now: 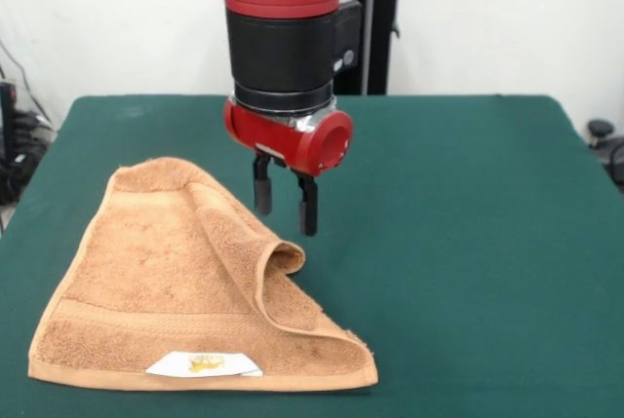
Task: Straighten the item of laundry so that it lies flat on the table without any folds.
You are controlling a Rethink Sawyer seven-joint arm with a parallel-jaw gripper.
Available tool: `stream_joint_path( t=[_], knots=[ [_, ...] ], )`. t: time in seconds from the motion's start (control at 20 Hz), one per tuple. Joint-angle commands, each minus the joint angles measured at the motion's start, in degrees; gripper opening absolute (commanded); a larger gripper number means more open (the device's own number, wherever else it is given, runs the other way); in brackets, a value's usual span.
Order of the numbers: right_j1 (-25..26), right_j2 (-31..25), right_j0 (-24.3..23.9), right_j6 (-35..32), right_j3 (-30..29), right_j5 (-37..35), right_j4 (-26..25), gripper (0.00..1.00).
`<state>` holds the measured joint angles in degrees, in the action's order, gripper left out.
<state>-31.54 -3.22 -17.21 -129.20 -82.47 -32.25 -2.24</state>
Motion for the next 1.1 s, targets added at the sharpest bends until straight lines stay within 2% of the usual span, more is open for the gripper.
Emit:
stream_joint_path(
  t=[0.05, 0.65, 1.1],
  knots=[
    [4.06, -1.48, 0.41, -3.03, -5.55, 3.29, -2.14, 1.00],
    [5.37, -1.29, 0.26, -3.10, -5.28, 5.08, -2.31, 1.00],
    [6.80, -1.11, -1.20, -0.68, -3.49, 5.33, -3.57, 1.00]
  ],
)
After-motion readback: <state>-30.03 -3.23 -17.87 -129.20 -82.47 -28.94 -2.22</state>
